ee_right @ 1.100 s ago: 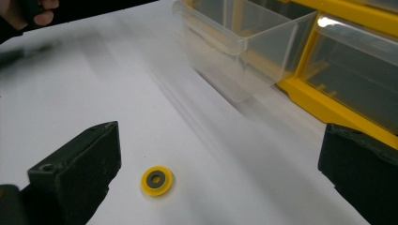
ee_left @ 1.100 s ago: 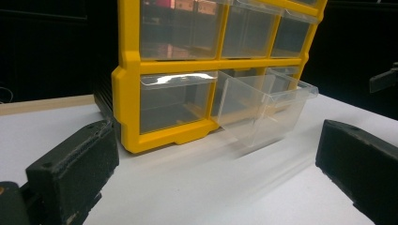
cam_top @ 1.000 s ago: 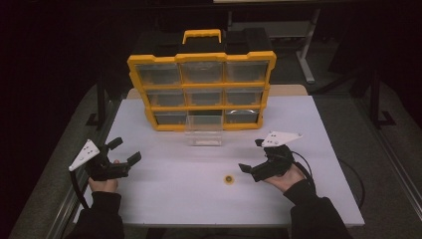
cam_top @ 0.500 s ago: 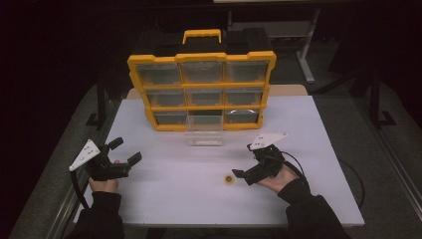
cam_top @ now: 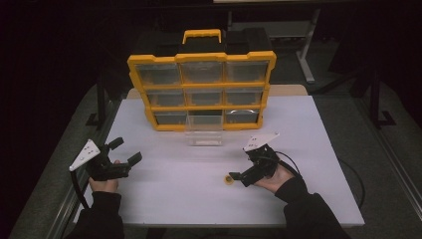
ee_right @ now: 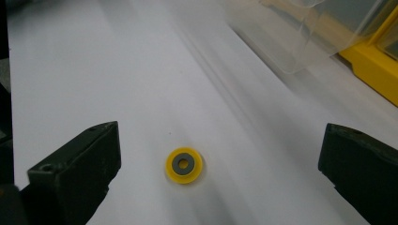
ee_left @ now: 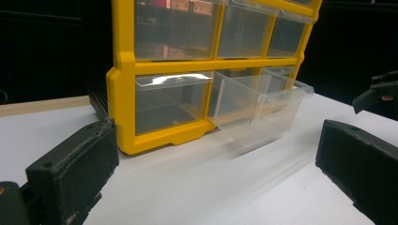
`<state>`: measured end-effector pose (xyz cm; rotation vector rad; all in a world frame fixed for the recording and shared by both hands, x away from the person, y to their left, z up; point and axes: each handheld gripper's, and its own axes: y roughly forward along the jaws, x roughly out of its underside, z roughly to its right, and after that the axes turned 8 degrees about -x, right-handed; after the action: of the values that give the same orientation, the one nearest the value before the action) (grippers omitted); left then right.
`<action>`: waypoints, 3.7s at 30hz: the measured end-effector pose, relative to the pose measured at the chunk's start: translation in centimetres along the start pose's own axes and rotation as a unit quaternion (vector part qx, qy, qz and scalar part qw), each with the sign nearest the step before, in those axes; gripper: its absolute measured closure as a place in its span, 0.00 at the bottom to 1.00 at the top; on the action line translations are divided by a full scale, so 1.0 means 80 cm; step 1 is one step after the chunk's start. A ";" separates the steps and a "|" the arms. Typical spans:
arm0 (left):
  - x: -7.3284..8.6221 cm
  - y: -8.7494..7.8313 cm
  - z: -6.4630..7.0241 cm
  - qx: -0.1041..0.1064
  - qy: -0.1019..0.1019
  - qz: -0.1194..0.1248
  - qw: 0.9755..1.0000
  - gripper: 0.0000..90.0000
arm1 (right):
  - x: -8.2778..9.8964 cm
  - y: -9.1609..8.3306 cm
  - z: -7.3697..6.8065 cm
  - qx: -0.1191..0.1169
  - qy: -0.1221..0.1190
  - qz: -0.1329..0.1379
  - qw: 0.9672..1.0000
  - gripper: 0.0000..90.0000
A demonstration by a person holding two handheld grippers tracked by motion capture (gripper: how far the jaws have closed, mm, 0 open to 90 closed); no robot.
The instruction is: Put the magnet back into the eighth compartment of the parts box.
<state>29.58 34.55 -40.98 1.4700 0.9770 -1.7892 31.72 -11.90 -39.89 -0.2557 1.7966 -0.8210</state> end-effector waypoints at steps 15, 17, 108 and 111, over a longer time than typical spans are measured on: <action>0.000 0.000 0.000 0.003 0.001 0.001 1.000 0.00 | -0.002 0.020 0.000 -0.015 -0.002 -0.036 0.999 0.00; 0.000 0.000 0.000 0.003 0.001 0.001 1.000 0.00 | -0.003 0.025 -0.001 -0.018 -0.005 -0.045 0.999 0.00; 0.000 0.000 0.000 0.006 0.002 0.003 1.000 0.00 | -0.008 0.067 -0.006 -0.042 -0.044 -0.161 0.985 0.67; 0.000 0.000 0.001 0.007 0.002 0.003 1.000 0.00 | -0.010 0.062 -0.005 -0.044 -0.040 -0.153 0.986 0.68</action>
<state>29.58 34.50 -40.95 1.4828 0.9635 -1.7934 32.75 -7.64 -42.41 -0.6269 1.7439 -0.9312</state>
